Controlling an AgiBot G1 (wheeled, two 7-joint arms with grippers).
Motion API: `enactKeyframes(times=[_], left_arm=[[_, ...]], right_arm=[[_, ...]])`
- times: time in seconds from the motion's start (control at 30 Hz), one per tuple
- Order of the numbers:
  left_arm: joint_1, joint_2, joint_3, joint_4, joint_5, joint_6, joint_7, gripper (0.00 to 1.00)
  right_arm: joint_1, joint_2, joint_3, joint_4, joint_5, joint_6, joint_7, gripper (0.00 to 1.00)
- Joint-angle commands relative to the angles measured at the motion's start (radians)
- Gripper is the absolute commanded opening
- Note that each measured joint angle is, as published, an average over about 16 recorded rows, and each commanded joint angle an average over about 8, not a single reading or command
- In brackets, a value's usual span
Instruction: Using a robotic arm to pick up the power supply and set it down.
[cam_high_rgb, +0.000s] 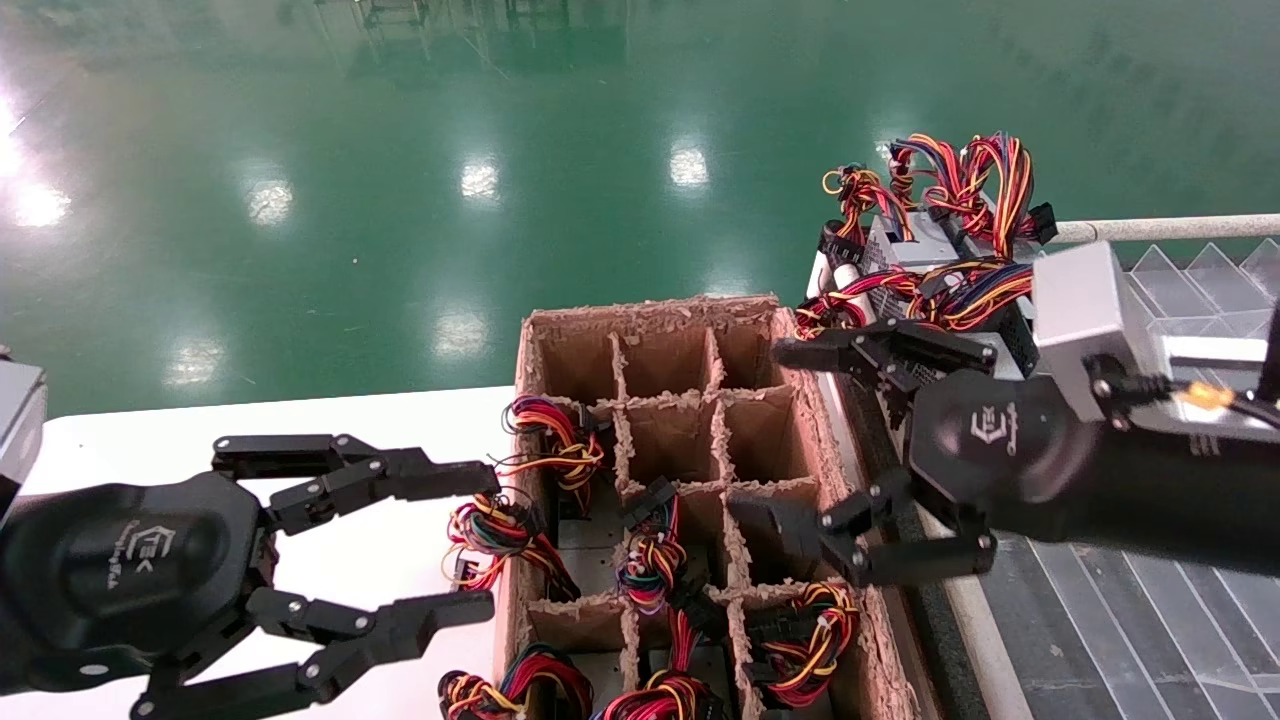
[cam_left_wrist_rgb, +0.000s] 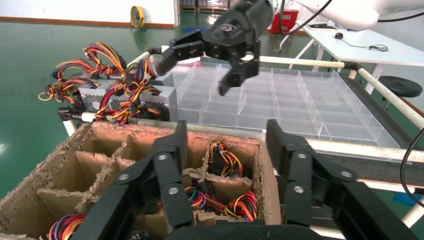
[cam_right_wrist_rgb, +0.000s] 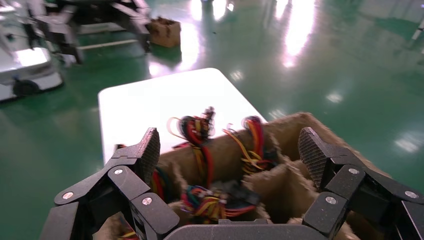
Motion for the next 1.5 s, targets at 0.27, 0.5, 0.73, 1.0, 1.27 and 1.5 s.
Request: enactKeyframes(times=[0.27, 0.5, 0.73, 1.0, 1.27, 1.5], left_arm=[[0.000, 0.000, 0.000, 0.000, 0.000, 0.000, 0.000, 1.00], [0.000, 0.000, 0.000, 0.000, 0.000, 0.000, 0.000, 1.00], [0.000, 0.000, 0.000, 0.000, 0.000, 0.000, 0.000, 1.00], [0.000, 0.000, 0.000, 0.000, 0.000, 0.000, 0.000, 1.00], [0.000, 0.000, 0.000, 0.000, 0.000, 0.000, 0.000, 1.00], [0.000, 0.000, 0.000, 0.000, 0.000, 0.000, 0.000, 1.00]], right_arm=[[-0.087, -0.027, 0.093, -0.011, 0.054, -0.101, -0.035, 1.00], [-0.154, -0.047, 0.164, -0.020, 0.096, -0.179, -0.063, 1.00], [-0.198, -0.061, 0.212, -0.026, 0.123, -0.230, -0.080, 1.00], [-0.200, -0.062, 0.214, -0.027, 0.126, -0.231, -0.080, 1.00], [-0.193, -0.059, 0.206, -0.026, 0.121, -0.223, -0.078, 1.00], [-0.190, -0.058, 0.203, -0.026, 0.119, -0.220, -0.077, 1.00]])
